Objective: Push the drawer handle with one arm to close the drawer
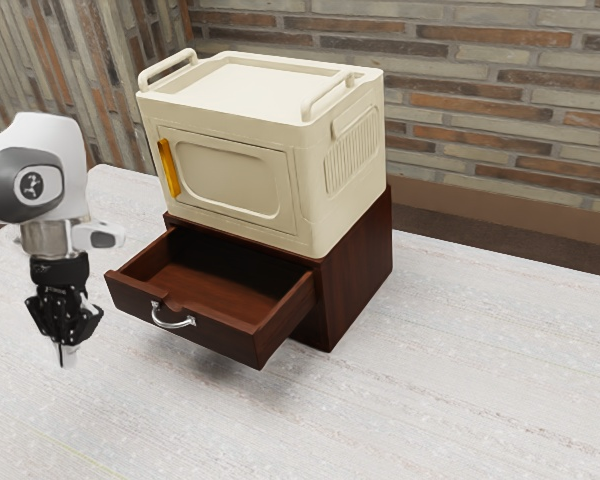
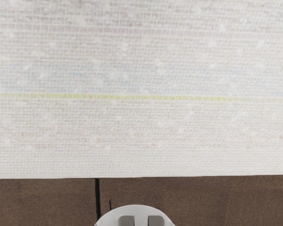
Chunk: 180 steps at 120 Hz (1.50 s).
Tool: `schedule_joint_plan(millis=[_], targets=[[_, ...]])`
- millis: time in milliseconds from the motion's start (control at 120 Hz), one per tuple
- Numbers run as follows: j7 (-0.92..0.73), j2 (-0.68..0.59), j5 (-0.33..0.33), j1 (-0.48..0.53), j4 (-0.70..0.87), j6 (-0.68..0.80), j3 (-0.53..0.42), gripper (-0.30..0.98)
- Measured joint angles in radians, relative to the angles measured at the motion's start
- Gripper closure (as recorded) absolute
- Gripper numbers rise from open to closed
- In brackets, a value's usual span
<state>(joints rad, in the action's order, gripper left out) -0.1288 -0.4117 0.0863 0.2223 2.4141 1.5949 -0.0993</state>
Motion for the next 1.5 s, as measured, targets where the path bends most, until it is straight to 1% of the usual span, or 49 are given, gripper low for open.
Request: schedule_joint_plan(millis=[200,367,417,533,600,1008,1233,1500], targets=[[0.078,-0.001,0.044,-0.073,0.008,0.062,-0.01,0.78],[0.125,0.017,0.057,-0.107,0.005,0.096,-0.011,0.78],[0.136,0.034,0.055,-0.108,-0.005,0.105,-0.011,0.78],[0.157,0.118,0.051,-0.109,-0.049,0.135,-0.014,0.78],[0.168,0.148,0.05,-0.108,-0.074,0.15,-0.029,0.78],[0.193,0.241,0.045,-0.098,-0.146,0.221,-0.036,0.79],[0.166,0.284,0.003,-0.096,-0.171,0.252,-0.036,0.79],[0.121,0.309,-0.006,-0.105,-0.196,0.286,-0.036,0.79]])
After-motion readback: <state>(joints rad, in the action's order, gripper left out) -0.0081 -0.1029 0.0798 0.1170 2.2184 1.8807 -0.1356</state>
